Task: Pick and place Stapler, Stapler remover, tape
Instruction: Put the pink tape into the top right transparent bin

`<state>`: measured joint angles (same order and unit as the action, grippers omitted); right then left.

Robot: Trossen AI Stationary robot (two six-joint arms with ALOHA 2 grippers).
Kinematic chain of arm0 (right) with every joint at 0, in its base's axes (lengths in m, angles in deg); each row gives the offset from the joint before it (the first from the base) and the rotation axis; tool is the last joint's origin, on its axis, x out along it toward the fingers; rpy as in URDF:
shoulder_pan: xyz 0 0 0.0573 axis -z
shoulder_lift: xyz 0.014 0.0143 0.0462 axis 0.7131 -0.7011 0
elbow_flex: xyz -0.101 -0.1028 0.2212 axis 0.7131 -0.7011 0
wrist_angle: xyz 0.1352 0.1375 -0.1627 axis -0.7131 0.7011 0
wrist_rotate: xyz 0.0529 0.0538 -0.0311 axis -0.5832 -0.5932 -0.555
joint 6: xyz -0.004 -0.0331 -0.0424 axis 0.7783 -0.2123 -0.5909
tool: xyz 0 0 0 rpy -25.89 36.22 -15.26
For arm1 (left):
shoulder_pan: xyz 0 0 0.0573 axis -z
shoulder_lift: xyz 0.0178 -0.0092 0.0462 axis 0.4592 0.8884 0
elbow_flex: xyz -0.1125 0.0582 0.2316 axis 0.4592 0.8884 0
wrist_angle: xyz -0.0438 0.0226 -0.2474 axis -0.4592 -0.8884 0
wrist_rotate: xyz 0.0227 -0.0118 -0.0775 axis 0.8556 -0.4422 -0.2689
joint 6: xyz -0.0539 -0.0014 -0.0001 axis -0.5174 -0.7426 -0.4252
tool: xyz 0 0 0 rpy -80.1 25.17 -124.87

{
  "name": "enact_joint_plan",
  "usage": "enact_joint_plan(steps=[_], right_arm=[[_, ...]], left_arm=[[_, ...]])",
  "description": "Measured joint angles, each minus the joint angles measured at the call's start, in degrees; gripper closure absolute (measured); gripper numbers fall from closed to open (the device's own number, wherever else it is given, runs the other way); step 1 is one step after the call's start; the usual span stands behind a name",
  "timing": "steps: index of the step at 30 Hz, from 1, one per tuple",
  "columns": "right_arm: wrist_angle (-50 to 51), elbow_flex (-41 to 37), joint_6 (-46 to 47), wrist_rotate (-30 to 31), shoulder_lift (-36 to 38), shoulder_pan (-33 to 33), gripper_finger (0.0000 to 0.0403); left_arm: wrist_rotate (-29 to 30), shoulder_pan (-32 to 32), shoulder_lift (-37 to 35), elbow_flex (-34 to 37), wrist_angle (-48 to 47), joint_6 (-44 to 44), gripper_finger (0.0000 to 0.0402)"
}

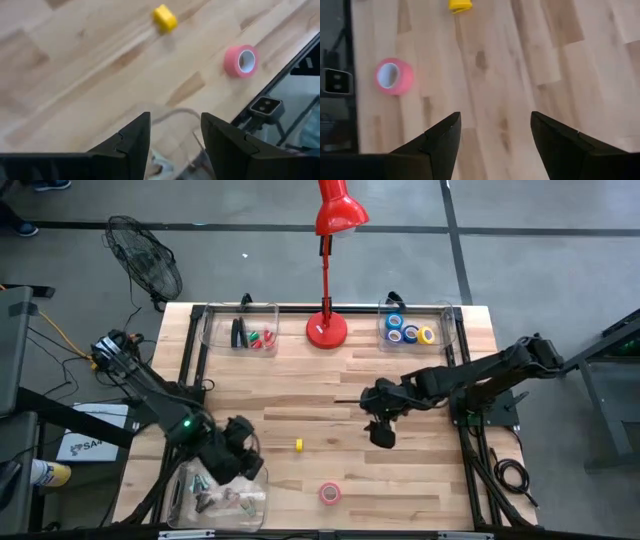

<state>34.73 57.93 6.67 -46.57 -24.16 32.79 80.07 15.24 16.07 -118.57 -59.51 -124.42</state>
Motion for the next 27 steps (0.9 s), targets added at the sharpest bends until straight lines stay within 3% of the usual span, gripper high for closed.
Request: enact_joint_plan(steps=[8,13,18,27], right_arm=[[-5.06,0.02,5.69,1.01,-0.31,-6.59,0.0171],[-13.42,0.02,5.75,4.16,-3.0,-10.44,0.0171],[-22.06,0.37,6.3,4.71,-9.43,-12.53,0.0171],[-22.65,9.63,0.93,4.92,-24.44,-16.31,0.0171]], left_arm=[[-0.31,-4.47,0.01,0.0,0.68,12.25,0.0229],[0.6,-4.44,0.01,0.0,0.51,17.48,0.0229],[2.29,-4.44,0.01,0.0,0.39,21.09,0.0229],[2.89,-4.31,0.01,0.0,0.29,24.96,0.0229]])
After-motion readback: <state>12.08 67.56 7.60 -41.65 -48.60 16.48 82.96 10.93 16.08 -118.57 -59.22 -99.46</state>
